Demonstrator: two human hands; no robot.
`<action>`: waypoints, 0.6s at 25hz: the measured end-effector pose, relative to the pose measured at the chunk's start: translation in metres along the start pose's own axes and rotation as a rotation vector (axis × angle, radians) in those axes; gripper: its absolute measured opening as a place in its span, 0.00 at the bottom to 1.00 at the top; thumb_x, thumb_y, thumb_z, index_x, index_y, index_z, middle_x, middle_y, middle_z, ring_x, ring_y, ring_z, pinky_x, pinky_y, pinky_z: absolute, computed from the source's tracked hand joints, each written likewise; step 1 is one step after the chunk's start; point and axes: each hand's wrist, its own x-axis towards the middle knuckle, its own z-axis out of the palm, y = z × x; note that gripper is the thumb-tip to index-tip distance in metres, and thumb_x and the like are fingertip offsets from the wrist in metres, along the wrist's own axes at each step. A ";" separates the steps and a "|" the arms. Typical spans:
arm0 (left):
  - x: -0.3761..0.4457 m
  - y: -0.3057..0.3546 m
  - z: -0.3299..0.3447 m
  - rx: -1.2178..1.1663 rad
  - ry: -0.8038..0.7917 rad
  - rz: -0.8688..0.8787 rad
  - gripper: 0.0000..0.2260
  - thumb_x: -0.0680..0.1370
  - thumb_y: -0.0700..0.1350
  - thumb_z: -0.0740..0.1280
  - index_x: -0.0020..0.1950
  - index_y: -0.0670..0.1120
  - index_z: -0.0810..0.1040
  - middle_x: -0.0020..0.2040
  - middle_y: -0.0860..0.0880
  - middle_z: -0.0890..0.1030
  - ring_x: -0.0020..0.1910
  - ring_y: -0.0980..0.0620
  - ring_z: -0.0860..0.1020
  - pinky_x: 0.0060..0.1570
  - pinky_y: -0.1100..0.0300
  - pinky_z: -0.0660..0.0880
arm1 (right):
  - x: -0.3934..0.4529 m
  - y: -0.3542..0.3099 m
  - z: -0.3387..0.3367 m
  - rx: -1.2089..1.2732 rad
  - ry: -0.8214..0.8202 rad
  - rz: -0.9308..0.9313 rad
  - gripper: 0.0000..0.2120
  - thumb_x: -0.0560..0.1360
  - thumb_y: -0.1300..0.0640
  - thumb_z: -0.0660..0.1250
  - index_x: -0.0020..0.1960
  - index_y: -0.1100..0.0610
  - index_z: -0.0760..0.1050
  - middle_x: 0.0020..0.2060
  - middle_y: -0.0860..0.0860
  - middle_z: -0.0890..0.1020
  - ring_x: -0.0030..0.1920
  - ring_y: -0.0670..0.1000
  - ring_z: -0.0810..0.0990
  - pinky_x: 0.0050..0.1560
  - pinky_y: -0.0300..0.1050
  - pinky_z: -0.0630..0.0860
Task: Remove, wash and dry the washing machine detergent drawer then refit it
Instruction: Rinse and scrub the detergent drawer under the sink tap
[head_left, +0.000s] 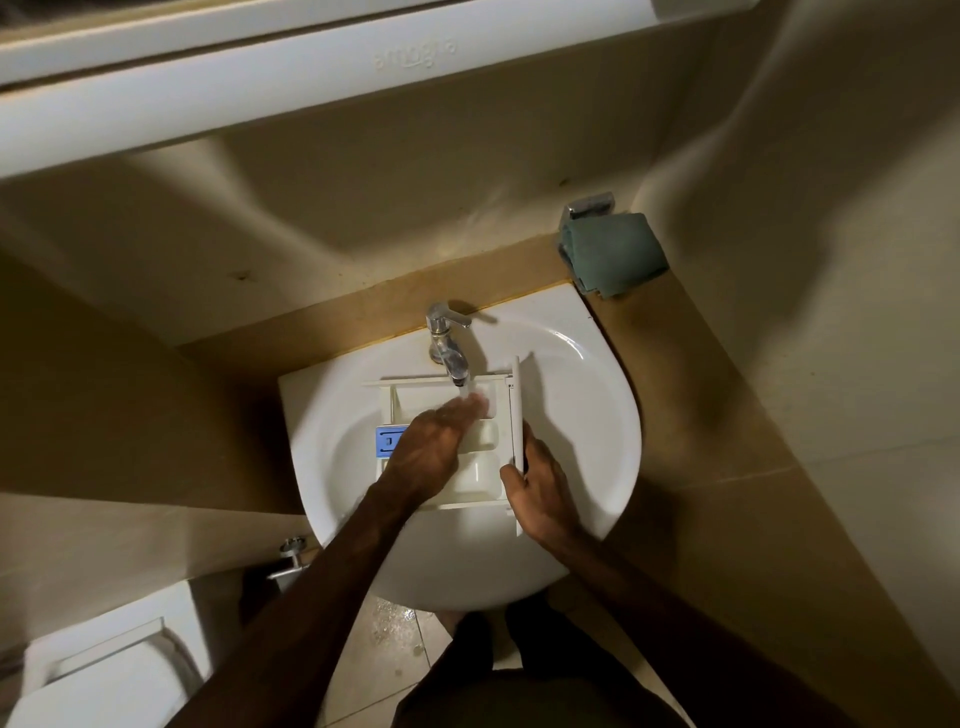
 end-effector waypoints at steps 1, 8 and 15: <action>0.001 0.001 -0.002 0.004 -0.015 -0.019 0.31 0.79 0.31 0.62 0.81 0.50 0.68 0.77 0.47 0.74 0.74 0.43 0.74 0.74 0.50 0.70 | 0.000 0.001 0.001 -0.001 0.002 -0.006 0.44 0.68 0.38 0.54 0.83 0.50 0.60 0.72 0.55 0.75 0.69 0.59 0.76 0.70 0.58 0.73; 0.014 0.053 0.009 0.125 0.030 -0.151 0.22 0.76 0.36 0.68 0.71 0.40 0.76 0.46 0.41 0.87 0.43 0.36 0.83 0.49 0.48 0.77 | -0.001 -0.002 0.004 -0.020 -0.002 0.003 0.37 0.75 0.47 0.60 0.83 0.52 0.59 0.72 0.57 0.75 0.71 0.59 0.75 0.72 0.58 0.72; 0.015 0.065 0.019 0.180 0.078 -0.271 0.23 0.79 0.43 0.64 0.72 0.35 0.74 0.54 0.37 0.85 0.52 0.36 0.84 0.54 0.46 0.77 | -0.001 0.002 0.010 -0.038 -0.018 -0.008 0.33 0.81 0.53 0.65 0.84 0.52 0.58 0.75 0.55 0.73 0.74 0.58 0.72 0.74 0.55 0.70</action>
